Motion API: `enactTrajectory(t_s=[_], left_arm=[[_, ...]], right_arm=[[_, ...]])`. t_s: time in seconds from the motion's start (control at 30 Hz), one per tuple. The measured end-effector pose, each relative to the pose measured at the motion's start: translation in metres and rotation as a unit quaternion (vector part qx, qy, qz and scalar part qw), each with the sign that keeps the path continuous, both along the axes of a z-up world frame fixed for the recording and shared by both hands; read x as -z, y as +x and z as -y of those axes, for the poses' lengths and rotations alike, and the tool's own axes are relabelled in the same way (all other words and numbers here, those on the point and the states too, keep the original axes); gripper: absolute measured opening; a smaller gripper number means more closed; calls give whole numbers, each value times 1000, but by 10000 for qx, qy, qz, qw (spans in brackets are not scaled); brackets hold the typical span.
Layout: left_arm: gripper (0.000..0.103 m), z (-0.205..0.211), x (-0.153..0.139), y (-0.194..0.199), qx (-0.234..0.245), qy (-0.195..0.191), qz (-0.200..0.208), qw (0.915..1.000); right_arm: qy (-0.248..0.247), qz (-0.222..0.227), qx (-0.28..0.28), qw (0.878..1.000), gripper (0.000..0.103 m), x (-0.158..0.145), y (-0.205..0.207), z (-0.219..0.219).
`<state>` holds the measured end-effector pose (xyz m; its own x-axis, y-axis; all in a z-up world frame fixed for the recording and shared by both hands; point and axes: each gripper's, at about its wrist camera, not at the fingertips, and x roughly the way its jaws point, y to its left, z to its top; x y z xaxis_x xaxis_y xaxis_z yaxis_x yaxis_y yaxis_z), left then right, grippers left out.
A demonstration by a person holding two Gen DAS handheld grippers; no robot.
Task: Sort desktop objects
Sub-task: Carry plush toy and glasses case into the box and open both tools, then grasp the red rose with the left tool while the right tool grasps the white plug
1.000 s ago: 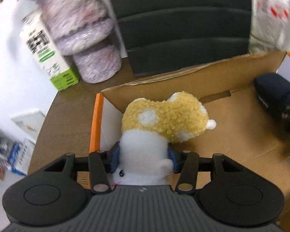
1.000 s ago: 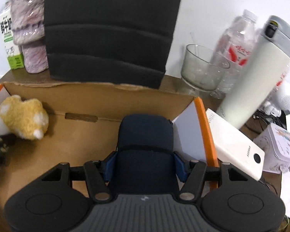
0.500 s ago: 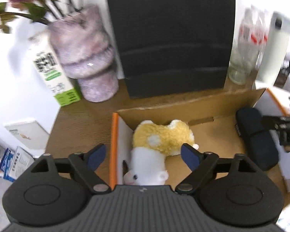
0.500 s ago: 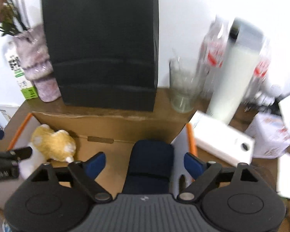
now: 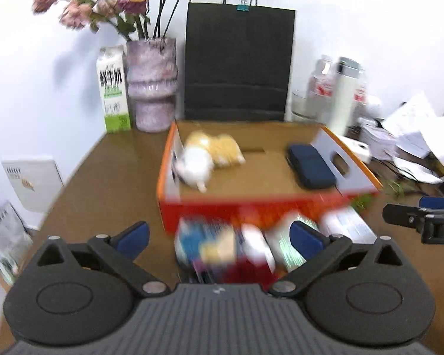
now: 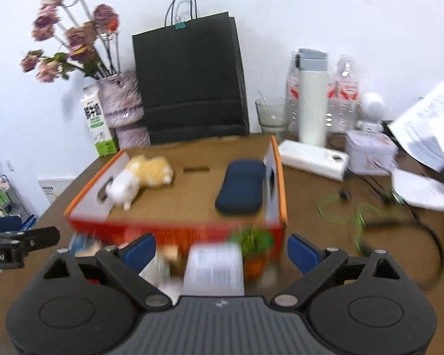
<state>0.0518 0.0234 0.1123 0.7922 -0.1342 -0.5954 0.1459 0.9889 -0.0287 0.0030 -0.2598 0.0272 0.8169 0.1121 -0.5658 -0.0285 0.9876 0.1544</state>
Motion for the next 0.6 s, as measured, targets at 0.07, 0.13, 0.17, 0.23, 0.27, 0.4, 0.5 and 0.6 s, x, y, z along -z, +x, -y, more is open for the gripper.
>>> enactTrajectory(t_s=[0.07, 0.13, 0.17, 0.23, 0.27, 0.4, 0.5, 0.6], left_arm=[[103, 1, 14, -28, -39, -57, 67, 10000], [103, 4, 31, -57, -296, 79, 223, 9993], [103, 6, 39, -70, -390, 160, 296, 9987], [103, 6, 53, -96, -433, 204, 407, 9980], [103, 5, 59, -108, -416, 175, 420, 9981], [103, -5, 76, -158, -324, -85, 610, 9976], [103, -3, 86, -172, -267, 72, 742, 9969], [103, 1, 88, -163, -257, 17, 578, 9980]], right_arm=[[-37, 104, 0, 9999, 98, 12, -31, -6], [-172, 227, 10, 9996, 98, 24, -61, -13], [-252, 275, 78, 9993, 98, 31, -76, -16], [-504, 319, 10, 9982, 98, 46, -104, -24], [-674, 387, -58, 9970, 98, 51, -119, -27], [-879, 531, -40, 9947, 98, 64, -169, -31], [-599, 477, -89, 9970, 98, 72, -191, -29], [-591, 375, -143, 9974, 96, 74, -187, -31]])
